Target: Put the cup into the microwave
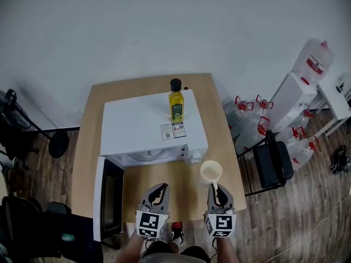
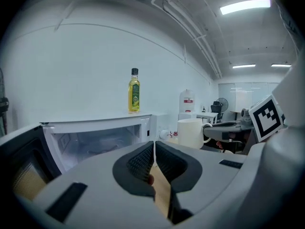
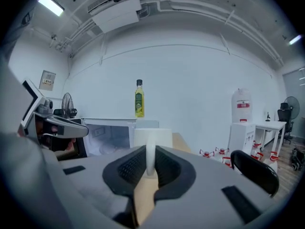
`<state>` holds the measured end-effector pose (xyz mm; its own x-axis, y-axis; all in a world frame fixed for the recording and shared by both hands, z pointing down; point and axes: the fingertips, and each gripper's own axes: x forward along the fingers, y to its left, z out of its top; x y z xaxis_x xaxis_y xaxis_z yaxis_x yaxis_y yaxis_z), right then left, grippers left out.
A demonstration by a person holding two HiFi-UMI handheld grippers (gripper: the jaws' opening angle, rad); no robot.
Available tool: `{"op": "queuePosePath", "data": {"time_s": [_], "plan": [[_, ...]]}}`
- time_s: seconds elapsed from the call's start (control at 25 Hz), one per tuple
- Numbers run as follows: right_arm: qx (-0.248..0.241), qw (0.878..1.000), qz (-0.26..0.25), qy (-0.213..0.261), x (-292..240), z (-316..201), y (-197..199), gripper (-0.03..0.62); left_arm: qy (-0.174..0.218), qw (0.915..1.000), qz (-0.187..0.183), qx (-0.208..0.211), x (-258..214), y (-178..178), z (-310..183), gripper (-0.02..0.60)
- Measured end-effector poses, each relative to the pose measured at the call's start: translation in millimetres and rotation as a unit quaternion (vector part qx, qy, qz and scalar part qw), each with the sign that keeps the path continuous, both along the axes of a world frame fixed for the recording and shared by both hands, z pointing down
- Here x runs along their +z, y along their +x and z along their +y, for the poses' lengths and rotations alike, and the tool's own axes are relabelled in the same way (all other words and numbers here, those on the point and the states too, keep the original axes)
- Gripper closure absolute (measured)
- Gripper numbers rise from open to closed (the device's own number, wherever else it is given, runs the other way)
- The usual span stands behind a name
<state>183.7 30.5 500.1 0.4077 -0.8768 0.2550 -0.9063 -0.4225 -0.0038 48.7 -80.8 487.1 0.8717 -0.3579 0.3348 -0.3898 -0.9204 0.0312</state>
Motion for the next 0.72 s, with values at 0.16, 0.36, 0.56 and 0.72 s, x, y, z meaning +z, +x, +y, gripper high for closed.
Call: {"op": "queuePosePath", "data": {"time_s": [0.16, 0.36, 0.56, 0.72], "plan": [[-0.009, 1.0, 0.013, 0.021, -25, -4, -11, 0.547, 0.013, 0.9998, 0.014, -0.012, -19, -11, -6, 0.549], [-0.032, 0.998, 0.026, 0.041, -46, -11, -33, 0.546, 0.028, 0.9987, 0.024, -0.037, -34, -31, -16, 0.549], [-0.062, 0.996, 0.035, 0.057, -59, -23, -57, 0.548, 0.041, 0.9968, 0.027, -0.063, -42, -57, -24, 0.549], [-0.091, 0.993, 0.036, 0.066, -64, -36, -76, 0.548, 0.043, 0.9948, 0.024, -0.089, -43, -81, -27, 0.549]]}}
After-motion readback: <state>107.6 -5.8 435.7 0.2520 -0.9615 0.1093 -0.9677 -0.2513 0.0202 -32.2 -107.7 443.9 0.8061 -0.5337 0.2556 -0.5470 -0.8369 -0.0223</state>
